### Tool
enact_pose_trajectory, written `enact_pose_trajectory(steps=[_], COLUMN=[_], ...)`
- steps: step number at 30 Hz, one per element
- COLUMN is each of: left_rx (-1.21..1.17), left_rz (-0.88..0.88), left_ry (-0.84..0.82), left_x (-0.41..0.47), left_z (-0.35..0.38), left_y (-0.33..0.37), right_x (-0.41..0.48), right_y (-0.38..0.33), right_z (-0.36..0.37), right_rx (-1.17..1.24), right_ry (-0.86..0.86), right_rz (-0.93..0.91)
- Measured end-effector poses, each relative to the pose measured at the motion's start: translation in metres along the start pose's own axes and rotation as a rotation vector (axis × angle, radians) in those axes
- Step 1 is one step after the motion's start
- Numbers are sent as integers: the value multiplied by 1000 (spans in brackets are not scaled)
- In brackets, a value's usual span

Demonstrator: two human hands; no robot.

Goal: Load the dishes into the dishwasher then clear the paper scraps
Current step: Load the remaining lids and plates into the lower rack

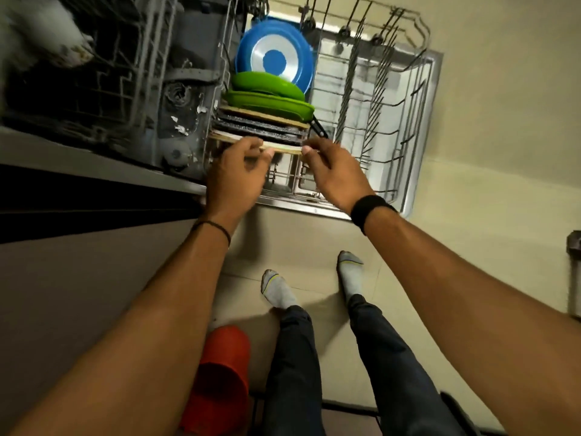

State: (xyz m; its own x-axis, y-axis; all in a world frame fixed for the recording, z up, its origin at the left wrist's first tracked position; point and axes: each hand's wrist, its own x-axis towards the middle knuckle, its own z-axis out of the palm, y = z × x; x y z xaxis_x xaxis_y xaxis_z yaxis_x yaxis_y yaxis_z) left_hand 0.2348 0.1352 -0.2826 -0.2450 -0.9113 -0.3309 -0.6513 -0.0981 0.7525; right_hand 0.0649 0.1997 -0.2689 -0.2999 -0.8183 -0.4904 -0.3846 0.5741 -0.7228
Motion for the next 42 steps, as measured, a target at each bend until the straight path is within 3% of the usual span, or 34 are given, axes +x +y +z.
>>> enact_pose_trajectory(steps=[5, 13, 18, 26, 34, 42], left_rx=[-339, -550, -558, -537, -486, -538], left_rz=[-76, -31, 9, 1, 21, -40], left_ry=[-56, -62, -77, 0, 35, 147], left_x=[-73, -208, -258, -287, -288, -226], left_z=[-29, -62, -54, 13, 108, 164], left_y=[84, 213, 258, 318, 378, 416], right_x=[-88, -241, -293, -308, -284, -207], right_y=[-43, -111, -104, -45, 12, 19], right_z=[-52, -156, -210, -295, -385, -444], right_rx=[268, 603, 621, 592, 380, 311], right_ry=[12, 105, 126, 86, -34, -158], right_rz=[84, 51, 13, -79, -190, -195])
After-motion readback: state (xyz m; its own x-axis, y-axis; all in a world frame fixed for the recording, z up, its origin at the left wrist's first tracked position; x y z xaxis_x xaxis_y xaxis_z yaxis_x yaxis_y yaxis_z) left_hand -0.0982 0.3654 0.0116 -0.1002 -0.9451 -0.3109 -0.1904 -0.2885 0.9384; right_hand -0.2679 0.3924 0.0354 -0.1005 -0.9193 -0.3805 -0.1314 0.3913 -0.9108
